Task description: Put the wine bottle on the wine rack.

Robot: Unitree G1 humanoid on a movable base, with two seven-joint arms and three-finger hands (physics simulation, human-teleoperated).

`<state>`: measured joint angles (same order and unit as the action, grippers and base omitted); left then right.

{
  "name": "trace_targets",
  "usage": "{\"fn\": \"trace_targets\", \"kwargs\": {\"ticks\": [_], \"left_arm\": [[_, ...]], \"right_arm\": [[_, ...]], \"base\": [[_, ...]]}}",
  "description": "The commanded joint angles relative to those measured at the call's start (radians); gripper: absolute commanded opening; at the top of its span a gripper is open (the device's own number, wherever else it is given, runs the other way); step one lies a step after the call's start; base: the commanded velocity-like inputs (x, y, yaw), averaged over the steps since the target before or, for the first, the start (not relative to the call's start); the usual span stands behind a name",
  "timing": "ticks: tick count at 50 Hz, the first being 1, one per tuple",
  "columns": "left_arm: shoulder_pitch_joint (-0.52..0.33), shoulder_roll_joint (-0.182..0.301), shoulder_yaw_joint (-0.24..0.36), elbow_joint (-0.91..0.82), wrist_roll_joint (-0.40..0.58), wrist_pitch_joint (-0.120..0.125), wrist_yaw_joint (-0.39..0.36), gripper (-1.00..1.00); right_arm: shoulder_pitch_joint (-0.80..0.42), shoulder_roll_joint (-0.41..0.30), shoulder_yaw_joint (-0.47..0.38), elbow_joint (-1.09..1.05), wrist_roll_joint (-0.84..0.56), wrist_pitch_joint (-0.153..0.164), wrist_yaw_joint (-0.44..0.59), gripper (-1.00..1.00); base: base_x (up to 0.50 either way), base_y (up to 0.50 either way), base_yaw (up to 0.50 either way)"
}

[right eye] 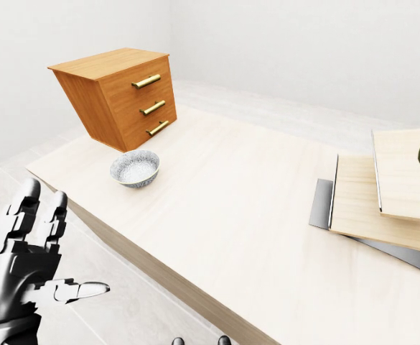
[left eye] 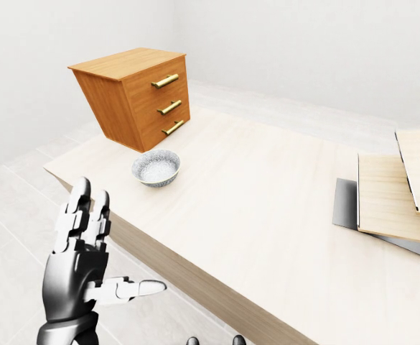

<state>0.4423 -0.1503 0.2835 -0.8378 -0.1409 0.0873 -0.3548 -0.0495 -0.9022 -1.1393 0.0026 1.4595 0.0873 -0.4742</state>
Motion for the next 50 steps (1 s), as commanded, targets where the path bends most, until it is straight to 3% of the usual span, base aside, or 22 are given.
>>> {"fn": "trace_targets", "kwargs": {"ticks": [1, 18, 28, 36, 37, 43, 50], "left_arm": [[0.002, 0.0, -0.005, -0.006, 0.002, 0.0, 0.002, 1.0], [0.003, 0.001, -0.005, -0.006, 0.001, 0.0, 0.003, 1.0], [-0.002, 0.003, 0.005, -0.01, -0.005, 0.0, 0.003, 1.0], [-0.003, 0.002, -0.001, -0.02, -0.001, 0.0, 0.004, 1.0], [-0.005, 0.002, -0.001, -0.023, -0.001, 0.0, 0.006, 1.0], [-0.002, 0.001, -0.009, -0.034, 0.003, 0.0, 0.009, 1.0], [-0.003, 0.003, -0.011, -0.039, 0.003, 0.0, 0.012, 1.0]], "right_arm": [[0.005, -0.015, -0.046, 0.025, 0.008, 0.0, -0.009, -1.0], [0.012, -0.017, -0.042, 0.026, 0.016, 0.0, -0.01, -1.0], [-0.006, -0.113, -0.038, 0.22, -0.021, 0.0, 0.179, -1.0], [-0.008, -0.173, -0.056, 0.34, 0.02, 0.0, 0.209, -1.0], [-0.017, -0.185, -0.069, 0.375, 0.081, 0.0, 0.213, -1.0], [-0.002, -0.22, -0.068, 0.437, 0.069, 0.0, 0.237, -1.0], [-0.018, -0.233, -0.006, 0.507, 0.053, 0.0, 0.294, -1.0]], "base": [[0.0, 0.0, 0.0], [0.0, 0.0, 0.0], [0.0, 0.0, 0.0], [0.0, 0.0, 0.0], [0.0, 0.0, 0.0], [0.0, 0.0, 0.0], [0.0, 0.0, 0.0]]}}
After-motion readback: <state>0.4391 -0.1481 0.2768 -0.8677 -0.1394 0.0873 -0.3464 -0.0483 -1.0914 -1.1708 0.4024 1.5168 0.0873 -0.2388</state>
